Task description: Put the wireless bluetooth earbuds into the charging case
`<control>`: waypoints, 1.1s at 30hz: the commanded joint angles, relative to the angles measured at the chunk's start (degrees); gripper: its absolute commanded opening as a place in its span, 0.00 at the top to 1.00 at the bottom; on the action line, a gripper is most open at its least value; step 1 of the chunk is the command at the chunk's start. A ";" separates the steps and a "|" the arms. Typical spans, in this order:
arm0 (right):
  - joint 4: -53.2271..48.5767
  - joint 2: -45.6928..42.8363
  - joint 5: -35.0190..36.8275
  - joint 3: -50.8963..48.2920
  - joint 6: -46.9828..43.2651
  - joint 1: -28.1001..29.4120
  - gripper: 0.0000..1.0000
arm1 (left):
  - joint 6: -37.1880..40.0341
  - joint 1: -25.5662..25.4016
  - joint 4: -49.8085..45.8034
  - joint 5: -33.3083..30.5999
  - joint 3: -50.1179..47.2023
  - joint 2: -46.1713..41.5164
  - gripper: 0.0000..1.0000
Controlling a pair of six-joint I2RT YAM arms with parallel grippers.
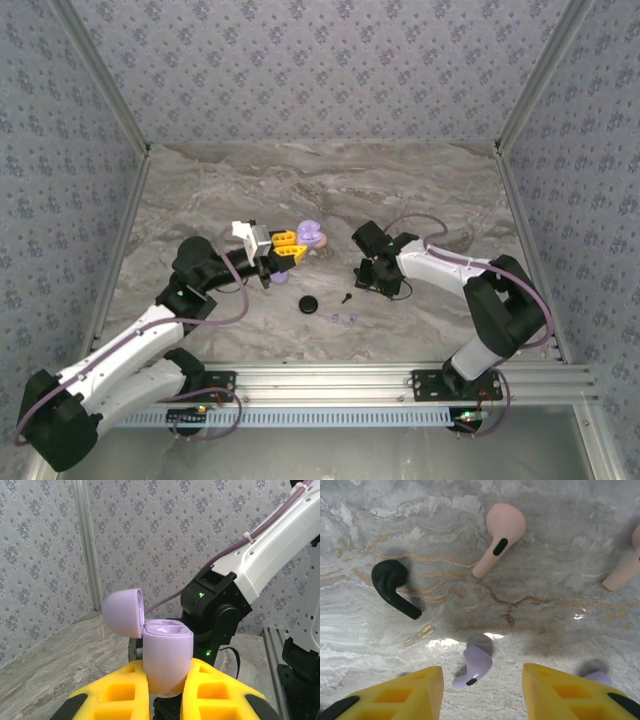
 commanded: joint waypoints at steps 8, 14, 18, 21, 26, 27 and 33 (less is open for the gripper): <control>0.89 4.95 0.39 2.69 0.65 0.06 0.58 | 1.25 -0.25 -1.48 0.20 0.35 -1.98 0.95; 0.71 6.13 0.14 2.39 0.49 0.16 0.64 | 1.39 -0.27 -2.13 -0.35 0.18 -2.54 0.95; 0.93 6.75 -0.04 1.99 0.08 0.18 0.70 | 1.33 -0.25 -2.22 -0.50 0.17 -2.40 0.95; 1.43 7.03 -0.29 1.48 0.15 0.23 0.71 | 1.38 -0.25 -2.21 -0.51 0.26 -2.32 0.95; 1.72 6.92 -0.91 1.37 -0.39 0.40 0.78 | 1.16 -0.26 -2.20 -0.68 0.27 -2.20 0.95; 1.71 6.74 -0.88 1.37 -0.53 0.46 0.79 | 1.20 -0.29 -2.23 -0.71 0.27 -2.14 0.95; 0.22 4.72 0.76 2.32 -2.28 0.49 0.80 | 0.98 -0.29 -2.29 -0.77 0.27 -1.86 0.95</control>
